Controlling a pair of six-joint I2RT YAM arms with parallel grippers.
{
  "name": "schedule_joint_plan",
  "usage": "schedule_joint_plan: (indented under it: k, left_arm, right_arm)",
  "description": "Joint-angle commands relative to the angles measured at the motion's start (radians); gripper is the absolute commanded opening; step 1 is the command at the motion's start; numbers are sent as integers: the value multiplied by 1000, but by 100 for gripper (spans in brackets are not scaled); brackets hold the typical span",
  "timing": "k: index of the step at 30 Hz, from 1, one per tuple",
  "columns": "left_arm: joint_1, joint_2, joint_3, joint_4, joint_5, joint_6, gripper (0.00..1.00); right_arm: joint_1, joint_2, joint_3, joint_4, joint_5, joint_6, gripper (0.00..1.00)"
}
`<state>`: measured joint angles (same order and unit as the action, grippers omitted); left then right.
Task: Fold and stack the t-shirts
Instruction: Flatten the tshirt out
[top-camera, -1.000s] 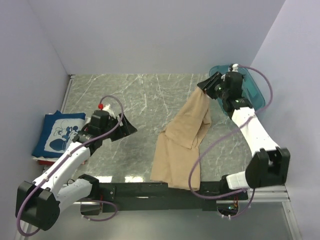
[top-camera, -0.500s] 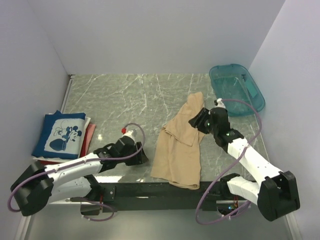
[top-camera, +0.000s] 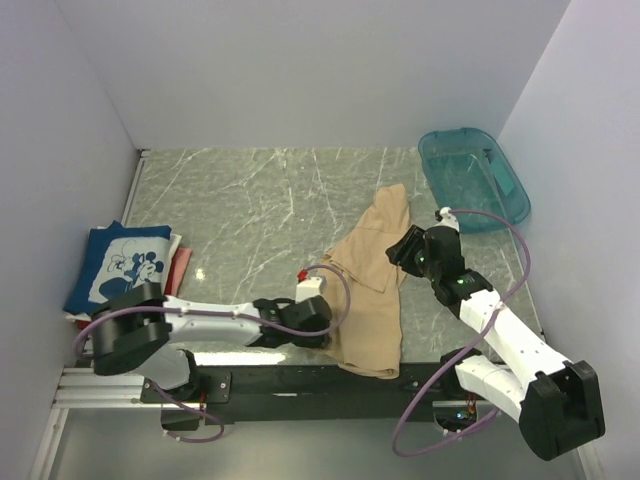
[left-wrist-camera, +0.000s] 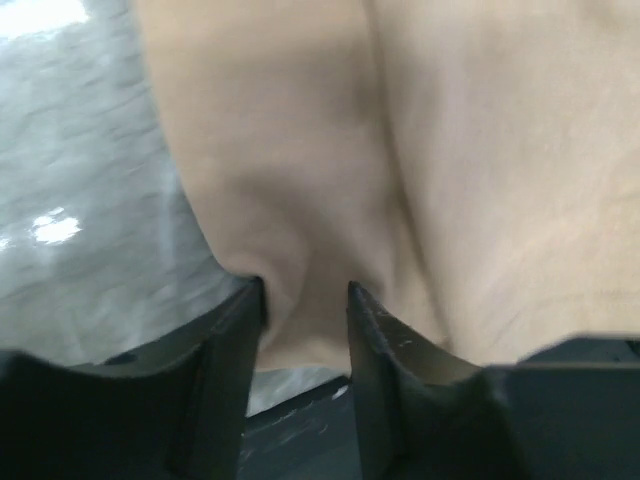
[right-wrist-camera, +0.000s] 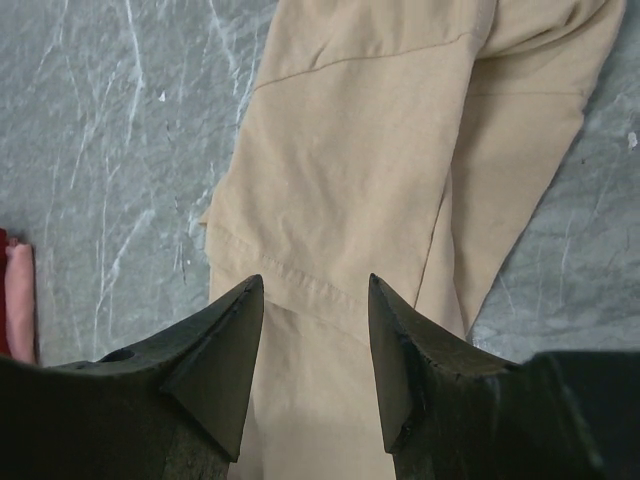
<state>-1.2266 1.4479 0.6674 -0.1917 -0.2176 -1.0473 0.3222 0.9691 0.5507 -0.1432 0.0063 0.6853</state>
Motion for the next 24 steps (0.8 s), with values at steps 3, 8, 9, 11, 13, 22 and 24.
schedule_joint_plan:
  k: [3, 8, 9, 11, 13, 22, 24]
  left_arm:
    - [-70, 156, 78, -178, -143, -97, 34]
    - [-73, 114, 60, -216, -186, -164, 19]
    - [-74, 83, 52, -232, -198, -174, 17]
    - [-74, 51, 43, -265, -227, -206, 13]
    - [-71, 5, 28, -275, -239, -224, 11]
    - [16, -133, -23, -293, -233, -214, 1]
    - [33, -158, -35, -287, -221, -195, 1]
  right_arm:
    - [5, -21, 15, -15, 52, -43, 53]
    - [5, 0, 6, -12, 66, -62, 53]
    - [6, 6, 6, -9, 69, -69, 53]
    - [6, 32, 11, -6, 72, -76, 53]
    - [6, 57, 14, -1, 73, -86, 53]
    - [8, 160, 2, 39, 35, -90, 53]
    - [21, 175, 3, 42, 30, -86, 53]
